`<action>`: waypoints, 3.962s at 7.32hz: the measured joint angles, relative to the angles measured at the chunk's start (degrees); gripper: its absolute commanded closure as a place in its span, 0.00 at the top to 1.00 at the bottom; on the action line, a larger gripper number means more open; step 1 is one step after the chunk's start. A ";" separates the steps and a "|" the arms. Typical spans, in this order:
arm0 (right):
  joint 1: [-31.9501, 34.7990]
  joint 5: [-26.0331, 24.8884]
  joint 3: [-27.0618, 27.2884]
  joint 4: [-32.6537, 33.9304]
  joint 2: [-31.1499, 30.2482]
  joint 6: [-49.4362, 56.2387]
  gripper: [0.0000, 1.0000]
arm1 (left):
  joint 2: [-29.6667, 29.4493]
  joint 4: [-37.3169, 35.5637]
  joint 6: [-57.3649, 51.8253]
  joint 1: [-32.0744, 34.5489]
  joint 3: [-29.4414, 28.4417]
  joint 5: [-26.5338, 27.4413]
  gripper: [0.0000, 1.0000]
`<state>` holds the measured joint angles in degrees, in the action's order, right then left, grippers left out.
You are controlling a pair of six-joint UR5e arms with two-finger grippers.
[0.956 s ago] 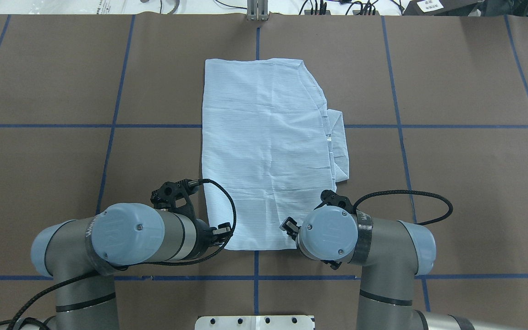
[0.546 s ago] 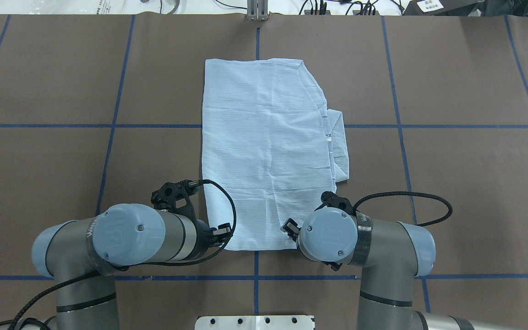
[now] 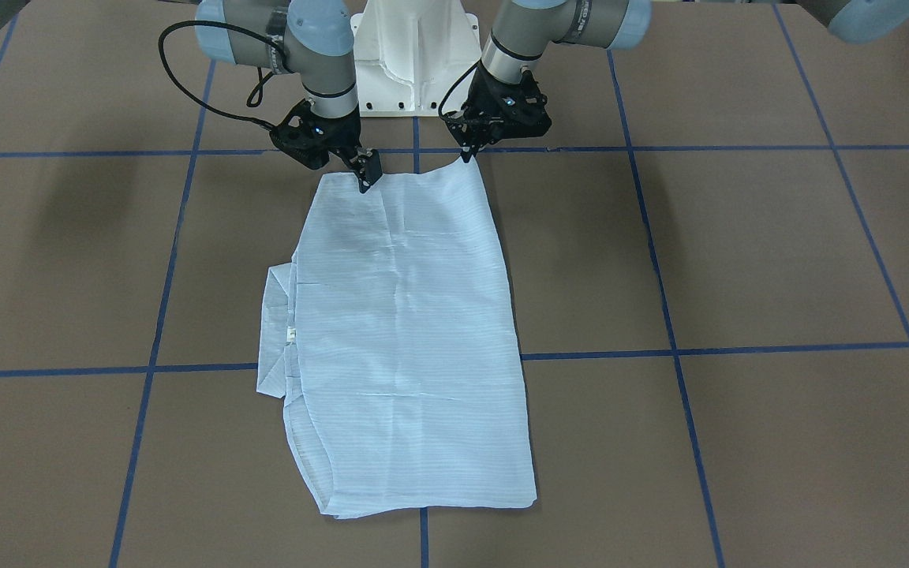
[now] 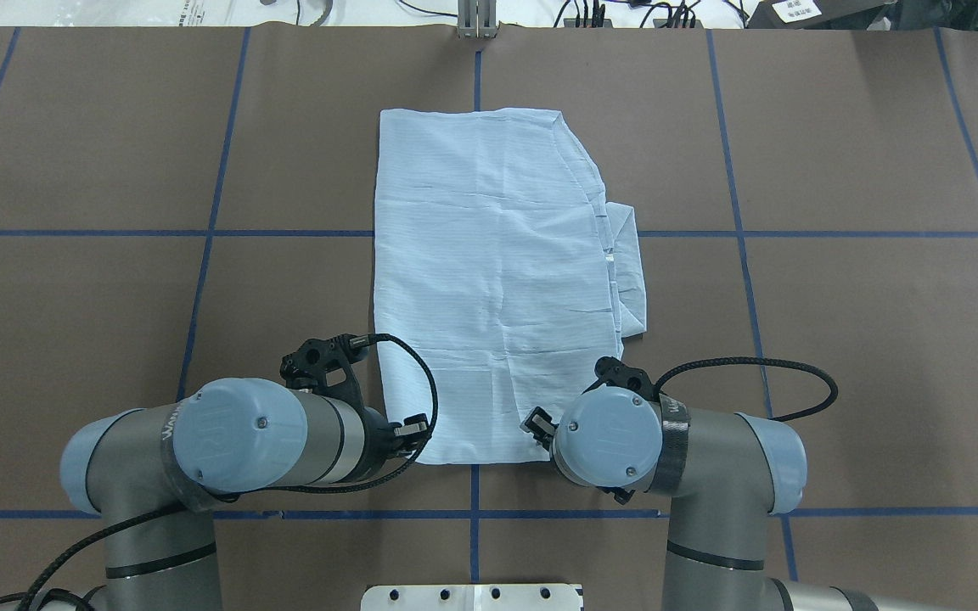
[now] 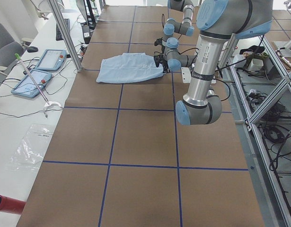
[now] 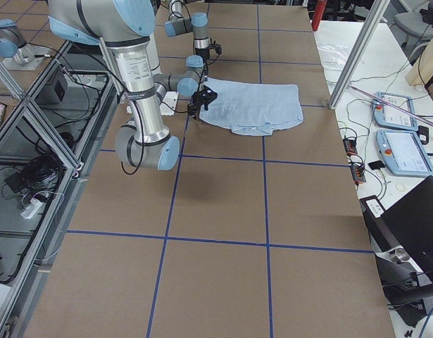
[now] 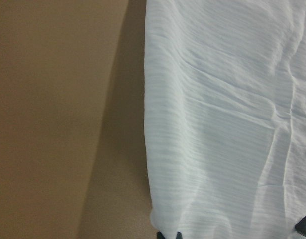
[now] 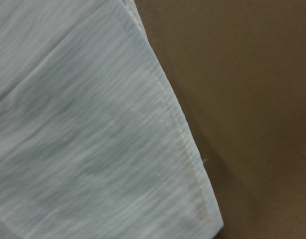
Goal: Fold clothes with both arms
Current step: 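Move the right gripper to the shirt's near corner beside the left gripper, then grasp the near edge of the folded shirt with both grippers, then lift the near edge with both grippers and fold it over toward the far edge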
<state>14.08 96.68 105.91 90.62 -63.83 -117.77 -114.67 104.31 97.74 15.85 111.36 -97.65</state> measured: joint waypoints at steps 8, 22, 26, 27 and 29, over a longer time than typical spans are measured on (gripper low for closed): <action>-0.19 -0.17 -0.18 0.00 0.27 0.00 0.28 | -0.12 0.01 -0.08 0.10 -0.18 0.00 0.00; -2.74 11.23 22.78 1.21 -2.47 0.06 0.00 | 0.18 -10.55 11.53 -6.16 19.46 -6.82 0.00; -0.31 9.27 19.76 1.89 -1.81 3.70 0.00 | -0.76 -15.02 10.15 -3.69 18.10 -6.93 0.00; 1.09 6.03 17.82 1.75 -0.98 6.68 0.00 | -1.59 -14.35 7.42 0.54 15.10 -7.00 0.00; 4.77 1.81 12.76 1.47 2.56 11.97 0.00 | -2.32 -9.75 3.58 8.20 8.69 -7.22 0.00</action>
<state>18.85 98.49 118.67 92.09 -61.27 -105.80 -116.99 94.57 101.31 24.05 120.06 -104.86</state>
